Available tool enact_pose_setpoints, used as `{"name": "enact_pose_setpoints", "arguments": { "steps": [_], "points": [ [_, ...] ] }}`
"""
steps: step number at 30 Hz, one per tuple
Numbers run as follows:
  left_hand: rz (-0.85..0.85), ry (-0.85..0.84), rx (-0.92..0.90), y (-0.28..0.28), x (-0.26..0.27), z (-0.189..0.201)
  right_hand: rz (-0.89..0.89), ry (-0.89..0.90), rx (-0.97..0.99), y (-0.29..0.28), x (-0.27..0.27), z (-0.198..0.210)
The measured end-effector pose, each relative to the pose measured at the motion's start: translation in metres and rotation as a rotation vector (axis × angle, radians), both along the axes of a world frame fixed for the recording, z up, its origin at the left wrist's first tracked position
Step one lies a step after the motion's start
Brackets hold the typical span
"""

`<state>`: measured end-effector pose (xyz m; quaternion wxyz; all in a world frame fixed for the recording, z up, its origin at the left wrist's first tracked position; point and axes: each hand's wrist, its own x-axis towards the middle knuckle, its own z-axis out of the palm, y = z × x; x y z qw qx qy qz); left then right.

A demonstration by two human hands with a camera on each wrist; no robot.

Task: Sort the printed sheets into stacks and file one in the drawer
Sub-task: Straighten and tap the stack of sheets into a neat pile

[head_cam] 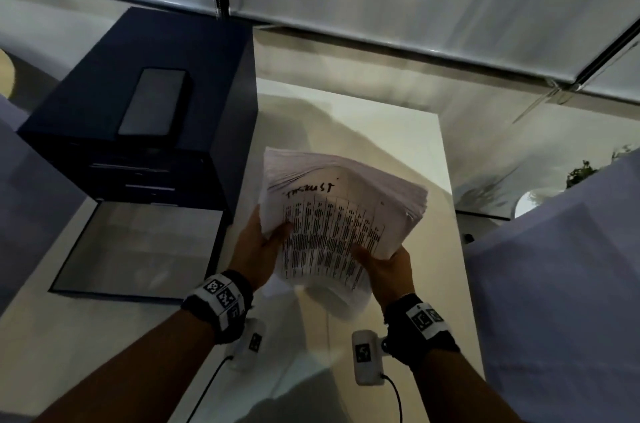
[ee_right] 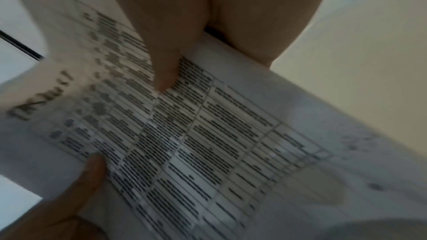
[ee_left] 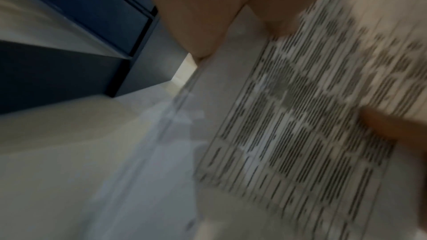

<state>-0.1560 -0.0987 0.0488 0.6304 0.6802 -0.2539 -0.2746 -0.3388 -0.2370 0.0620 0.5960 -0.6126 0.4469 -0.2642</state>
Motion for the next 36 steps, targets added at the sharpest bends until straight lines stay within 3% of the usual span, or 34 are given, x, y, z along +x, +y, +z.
{"name": "enact_pose_setpoints", "arguments": {
  "steps": [5,9,12,14,17,29,36],
  "points": [
    [-0.012,0.015,0.105,-0.016,0.017,0.013,0.018,0.063,-0.021,-0.015,0.008,-0.003],
    [-0.039,0.096,0.505,-0.018,0.019,-0.042,0.090,0.342,0.092,-0.009,0.011,-0.052],
    [-0.022,0.141,0.729,-0.015,0.012,-0.070,0.112,0.423,0.224,0.001,0.011,-0.075],
    [-0.004,0.104,0.777,-0.020,0.005,-0.072,0.150,0.484,0.210,0.003,0.013,-0.080],
    [-0.128,-0.032,0.849,-0.027,-0.003,-0.074,0.205,0.516,0.217,0.005,0.016,-0.083],
    [-0.055,-0.029,0.757,-0.026,0.013,-0.077,0.180,0.514,0.221,0.005,0.003,-0.084],
    [-0.170,-0.071,0.769,-0.026,0.015,-0.079,0.168,0.434,0.208,0.007,0.010,-0.087]
  ]
}}
